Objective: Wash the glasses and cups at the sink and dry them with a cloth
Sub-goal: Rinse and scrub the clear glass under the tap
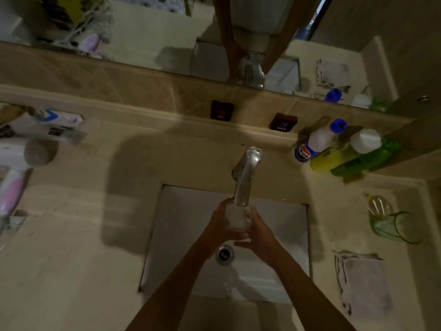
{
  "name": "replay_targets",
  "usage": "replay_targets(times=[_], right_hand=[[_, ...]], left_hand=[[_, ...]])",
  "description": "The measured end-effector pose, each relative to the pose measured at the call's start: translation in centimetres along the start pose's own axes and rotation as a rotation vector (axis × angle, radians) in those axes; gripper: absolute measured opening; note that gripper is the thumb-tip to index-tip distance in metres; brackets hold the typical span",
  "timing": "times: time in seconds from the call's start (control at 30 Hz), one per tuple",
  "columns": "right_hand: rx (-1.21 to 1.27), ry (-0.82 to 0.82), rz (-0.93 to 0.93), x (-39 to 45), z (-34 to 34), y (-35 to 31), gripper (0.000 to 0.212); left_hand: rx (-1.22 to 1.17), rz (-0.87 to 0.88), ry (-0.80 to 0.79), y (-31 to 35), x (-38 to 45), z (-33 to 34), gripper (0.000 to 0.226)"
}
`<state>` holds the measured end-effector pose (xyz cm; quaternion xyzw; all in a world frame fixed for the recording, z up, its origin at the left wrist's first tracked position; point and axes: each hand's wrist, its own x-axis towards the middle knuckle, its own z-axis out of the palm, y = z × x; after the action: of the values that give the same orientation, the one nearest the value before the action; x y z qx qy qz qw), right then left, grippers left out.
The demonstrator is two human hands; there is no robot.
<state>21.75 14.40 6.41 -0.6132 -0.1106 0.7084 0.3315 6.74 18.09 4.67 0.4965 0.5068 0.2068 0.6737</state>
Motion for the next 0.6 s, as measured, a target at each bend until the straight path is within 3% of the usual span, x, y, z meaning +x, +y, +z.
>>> replay_targets(times=[0.07, 0.23, 0.27, 0.37, 0.4, 0.6], right_hand=[[0.107, 0.002, -0.031, 0.4, 0.7, -0.1, 0.069], [0.185, 0.093, -0.04, 1.4, 2.1, 0.2, 0.055], [0.193, 0.101, -0.028, 1.5, 2.2, 0.5, 0.053], [0.171, 0.113, -0.023, 1.9, 1.8, 1.4, 0.05], [0.185, 0.125, -0.02, 2.2, 1.6, 1.5, 0.052], [0.059, 0.151, -0.041, 3.4, 1.4, 1.3, 0.047]], left_hand=[[-0.071, -0.013, -0.012, -0.3, -0.1, 0.0, 0.104], [-0.188, -0.08, -0.042, 0.1, -0.4, -1.3, 0.115], [-0.216, -0.11, -0.059, -0.1, -0.4, -1.8, 0.108], [-0.297, -0.247, -0.207, 0.0, -1.2, -2.4, 0.046], [-0.324, -0.283, -0.228, -0.3, -1.0, -2.7, 0.037], [-0.494, -0.289, -0.161, -2.5, -1.0, -3.6, 0.043]])
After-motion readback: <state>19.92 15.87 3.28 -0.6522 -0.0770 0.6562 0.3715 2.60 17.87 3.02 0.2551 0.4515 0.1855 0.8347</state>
